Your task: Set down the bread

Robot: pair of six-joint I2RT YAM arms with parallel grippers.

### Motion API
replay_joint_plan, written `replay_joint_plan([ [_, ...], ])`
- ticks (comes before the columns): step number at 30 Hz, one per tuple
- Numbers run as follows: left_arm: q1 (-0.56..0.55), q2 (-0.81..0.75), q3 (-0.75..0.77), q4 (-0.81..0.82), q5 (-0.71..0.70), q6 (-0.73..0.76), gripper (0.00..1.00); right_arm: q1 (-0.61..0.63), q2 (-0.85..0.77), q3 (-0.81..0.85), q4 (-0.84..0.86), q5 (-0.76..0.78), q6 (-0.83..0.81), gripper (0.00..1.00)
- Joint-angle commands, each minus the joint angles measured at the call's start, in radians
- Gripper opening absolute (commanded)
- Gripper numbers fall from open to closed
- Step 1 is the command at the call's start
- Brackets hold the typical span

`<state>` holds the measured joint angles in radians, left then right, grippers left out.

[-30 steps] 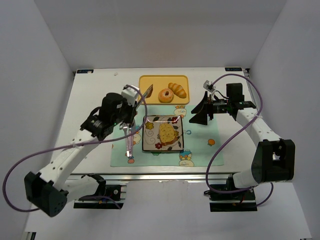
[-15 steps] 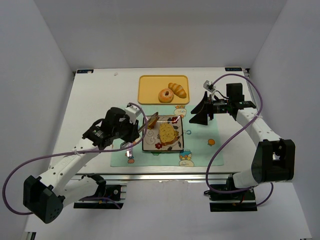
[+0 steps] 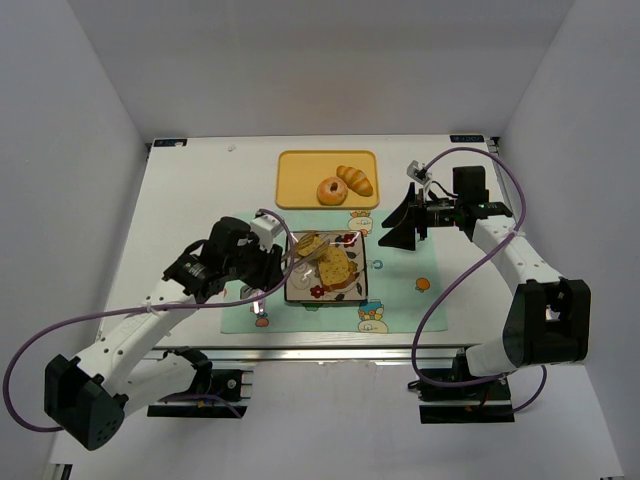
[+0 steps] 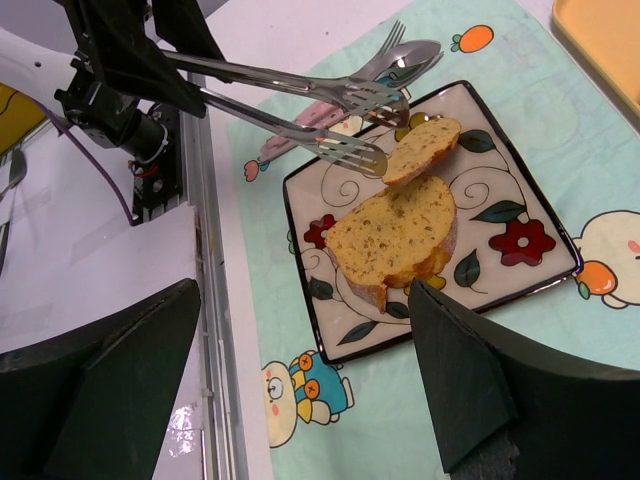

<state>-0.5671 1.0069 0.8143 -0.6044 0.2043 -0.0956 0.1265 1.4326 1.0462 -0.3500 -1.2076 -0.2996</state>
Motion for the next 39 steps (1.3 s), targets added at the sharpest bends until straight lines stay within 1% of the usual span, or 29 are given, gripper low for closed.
replay_joint_plan([
  [1, -0.007, -0.014, 0.042, -0.014, 0.037, -0.009, 0.54, -0.002, -0.023, 0.025, -0.007, -0.024, -0.004, 0.89],
  [4, -0.007, -0.037, 0.063, -0.023, 0.015, -0.038, 0.51, -0.004, -0.021, 0.026, -0.006, -0.024, -0.006, 0.89],
  [5, -0.007, -0.05, 0.074, -0.021, -0.026, -0.05, 0.5, -0.004, -0.02, 0.026, -0.006, -0.024, -0.006, 0.89],
  [9, 0.007, -0.116, 0.085, 0.0, -0.176, -0.142, 0.41, -0.004, -0.02, 0.021, -0.004, -0.024, -0.007, 0.89],
  [10, 0.019, -0.122, 0.089, 0.005, -0.189, -0.165, 0.36, -0.004, -0.02, 0.02, -0.004, -0.024, -0.006, 0.89],
  [11, 0.033, -0.123, 0.095, 0.005, -0.19, -0.171, 0.34, -0.004, -0.018, 0.018, -0.004, -0.024, -0.007, 0.89],
  [13, 0.097, -0.117, 0.109, 0.005, -0.189, -0.174, 0.29, -0.004, -0.018, 0.018, -0.006, -0.026, -0.01, 0.89],
  [14, 0.123, -0.114, 0.111, 0.006, -0.186, -0.171, 0.28, -0.004, -0.017, 0.018, -0.007, -0.027, -0.01, 0.89],
  [15, 0.192, -0.105, 0.111, 0.014, -0.175, -0.156, 0.28, -0.004, -0.017, 0.02, -0.009, -0.027, -0.012, 0.89],
  [16, 0.235, -0.1, 0.099, 0.023, -0.171, -0.148, 0.27, -0.002, -0.014, 0.021, -0.009, -0.03, -0.013, 0.89],
  [17, 0.328, -0.094, 0.085, 0.035, -0.175, -0.139, 0.27, -0.002, -0.012, 0.021, -0.009, -0.032, -0.013, 0.89],
  [18, 0.373, -0.081, 0.068, 0.079, -0.19, -0.125, 0.28, -0.004, -0.009, 0.023, -0.007, -0.035, -0.012, 0.89],
  [19, 0.422, -0.074, 0.022, 0.116, -0.222, -0.119, 0.32, -0.004, -0.009, 0.026, -0.009, -0.043, -0.01, 0.89],
  [20, 0.512, -0.067, -0.007, 0.158, -0.218, -0.109, 0.33, -0.004, -0.006, 0.029, -0.014, -0.044, -0.012, 0.89],
  [21, 0.551, -0.048, -0.036, 0.249, -0.215, -0.072, 0.34, -0.004, -0.006, 0.038, -0.021, -0.044, -0.015, 0.89],
  [22, 0.594, -0.035, -0.062, 0.297, -0.215, -0.05, 0.36, -0.004, -0.008, 0.041, -0.032, -0.043, -0.033, 0.89],
  [23, 0.665, -0.021, -0.111, 0.339, -0.207, -0.02, 0.38, -0.004, -0.012, 0.044, -0.047, -0.04, -0.044, 0.89],
  [24, 0.69, -0.004, -0.136, 0.429, -0.207, 0.029, 0.39, -0.004, -0.017, 0.046, -0.053, -0.038, -0.053, 0.89],
  [25, 0.714, 0.033, -0.159, 0.469, -0.195, 0.058, 0.42, -0.004, -0.02, 0.046, -0.06, -0.037, -0.07, 0.89],
  [26, 0.764, 0.054, -0.193, 0.535, -0.16, 0.083, 0.48, -0.002, -0.021, 0.048, -0.072, -0.036, -0.078, 0.89],
  [27, 0.788, 0.076, -0.204, 0.557, -0.135, 0.132, 0.51, -0.004, -0.02, 0.055, -0.082, -0.038, -0.085, 0.89],
  [29, 0.849, 0.143, -0.216, 0.586, -0.068, 0.157, 0.55, -0.004, -0.018, 0.067, -0.107, -0.038, -0.111, 0.89],
  [30, 0.864, 0.166, -0.213, 0.588, -0.043, 0.175, 0.57, -0.004, -0.018, 0.072, -0.116, -0.038, -0.113, 0.89],
  [32, 0.895, 0.234, -0.207, 0.583, 0.031, 0.198, 0.58, -0.004, -0.02, 0.075, -0.118, -0.033, -0.111, 0.89],
  [35, 0.903, 0.298, -0.192, 0.566, 0.064, 0.234, 0.6, -0.004, -0.023, 0.066, -0.11, -0.03, -0.101, 0.89],
  [39, 0.903, 0.343, -0.191, 0.571, 0.06, 0.241, 0.66, -0.004, -0.026, 0.058, -0.113, -0.023, -0.098, 0.89],
])
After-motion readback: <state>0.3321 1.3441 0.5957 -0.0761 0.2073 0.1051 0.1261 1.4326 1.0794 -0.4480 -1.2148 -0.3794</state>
